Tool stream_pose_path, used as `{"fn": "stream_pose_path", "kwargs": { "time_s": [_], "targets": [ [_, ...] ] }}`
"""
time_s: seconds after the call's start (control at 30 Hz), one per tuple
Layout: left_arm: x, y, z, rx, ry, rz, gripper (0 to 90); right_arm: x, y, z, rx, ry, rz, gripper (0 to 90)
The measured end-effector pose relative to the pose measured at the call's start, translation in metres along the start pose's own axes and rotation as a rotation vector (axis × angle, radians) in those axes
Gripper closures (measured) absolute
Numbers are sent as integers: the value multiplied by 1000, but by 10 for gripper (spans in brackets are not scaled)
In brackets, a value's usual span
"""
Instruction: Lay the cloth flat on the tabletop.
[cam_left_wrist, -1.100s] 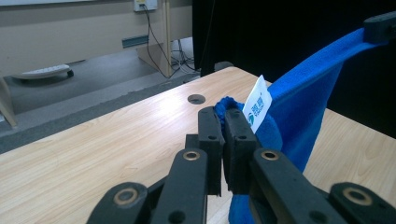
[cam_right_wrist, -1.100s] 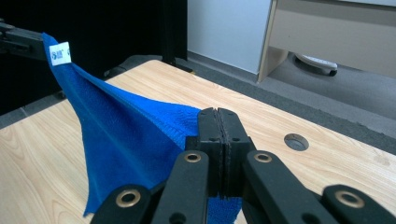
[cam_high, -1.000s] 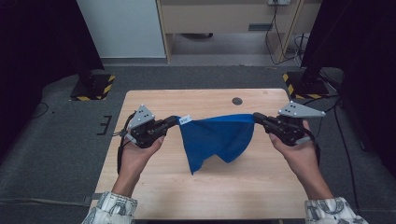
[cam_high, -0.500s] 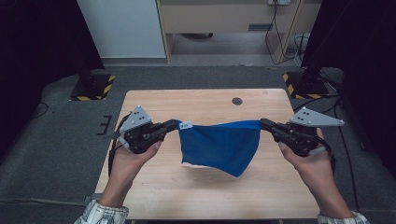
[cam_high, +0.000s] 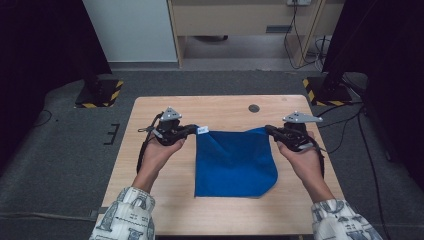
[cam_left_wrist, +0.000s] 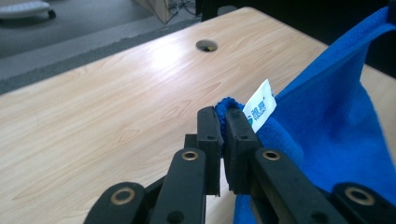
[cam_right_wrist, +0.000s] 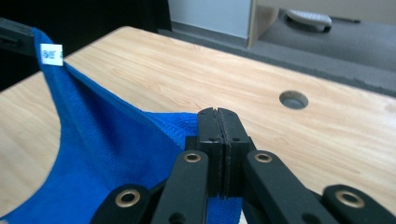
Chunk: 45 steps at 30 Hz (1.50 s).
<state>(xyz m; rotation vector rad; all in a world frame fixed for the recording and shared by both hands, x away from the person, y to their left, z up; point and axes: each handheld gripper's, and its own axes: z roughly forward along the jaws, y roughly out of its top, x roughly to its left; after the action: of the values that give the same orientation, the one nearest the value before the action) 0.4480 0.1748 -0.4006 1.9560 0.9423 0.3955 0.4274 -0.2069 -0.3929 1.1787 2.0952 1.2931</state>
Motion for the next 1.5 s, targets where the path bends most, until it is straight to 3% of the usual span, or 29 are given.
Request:
{"fn": "stream_pose_path", "kwargs": {
  "time_s": [0.07,0.37,0.57,0.97,1.17,1.5],
  "targets": [
    [4,-4,8,2,1,-21,854,-4,-5,10,9,-4,13,893],
    [10,-9,31,25,14,-32,854,-20,-25,43,59,-32,58,893],
    [13,-7,38,26,24,-38,854,-29,-29,51,61,-30,79,893],
    [15,-3,55,58,48,-7,857,-41,-35,67,76,-30,107,892],
    [20,-6,66,71,47,-11,857,-51,-40,76,85,-17,157,892],
    [36,-17,88,99,53,-27,855,-61,-39,103,123,-22,160,891]
  ]
}}
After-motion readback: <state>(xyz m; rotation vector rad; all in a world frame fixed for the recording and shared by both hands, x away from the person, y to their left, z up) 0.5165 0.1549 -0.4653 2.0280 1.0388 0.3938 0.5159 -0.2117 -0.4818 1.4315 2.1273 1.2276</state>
